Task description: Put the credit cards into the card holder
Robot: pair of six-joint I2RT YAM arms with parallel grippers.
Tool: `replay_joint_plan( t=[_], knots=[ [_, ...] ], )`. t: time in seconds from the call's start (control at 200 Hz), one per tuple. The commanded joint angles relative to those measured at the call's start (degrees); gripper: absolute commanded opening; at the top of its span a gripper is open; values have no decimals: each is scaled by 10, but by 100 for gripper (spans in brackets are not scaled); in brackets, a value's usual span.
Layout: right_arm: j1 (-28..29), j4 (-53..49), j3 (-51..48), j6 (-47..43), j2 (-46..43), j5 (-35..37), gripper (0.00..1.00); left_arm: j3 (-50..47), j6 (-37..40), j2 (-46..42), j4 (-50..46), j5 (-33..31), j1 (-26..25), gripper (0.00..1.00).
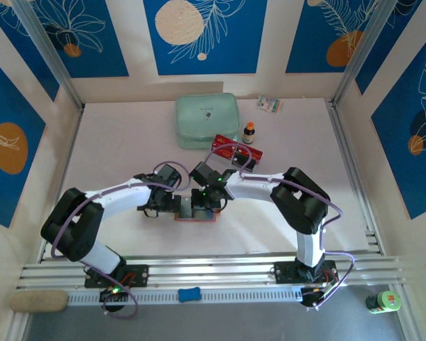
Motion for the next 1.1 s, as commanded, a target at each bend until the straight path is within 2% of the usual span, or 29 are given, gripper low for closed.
replay_joint_plan(
  t=[0.0, 0.235, 0.565, 0.68, 0.78, 0.87, 1.095],
  knots=[
    [10, -7, 20, -9, 16, -20, 0, -3, -2, 14, 2, 8, 5, 100],
    [14, -21, 26, -24, 0, -24, 0, 12, -4, -15, -13, 4, 5, 100],
    [-15, -58, -37, -20, -112, 14, 4, 59, -11, -82, -48, -14, 6, 100],
    [-24, -84, -61, -20, -141, 43, 13, 66, -13, -98, -52, -15, 7, 100],
    [-32, -99, -79, -20, -155, 60, 29, 68, -14, -110, -52, -15, 7, 100],
    [-35, -112, -84, -25, -158, 76, 39, 68, -15, -118, -53, -16, 8, 100],
    [-39, -114, -74, -38, -131, 91, 41, 67, -17, -130, -55, -15, 8, 100]
  ],
)
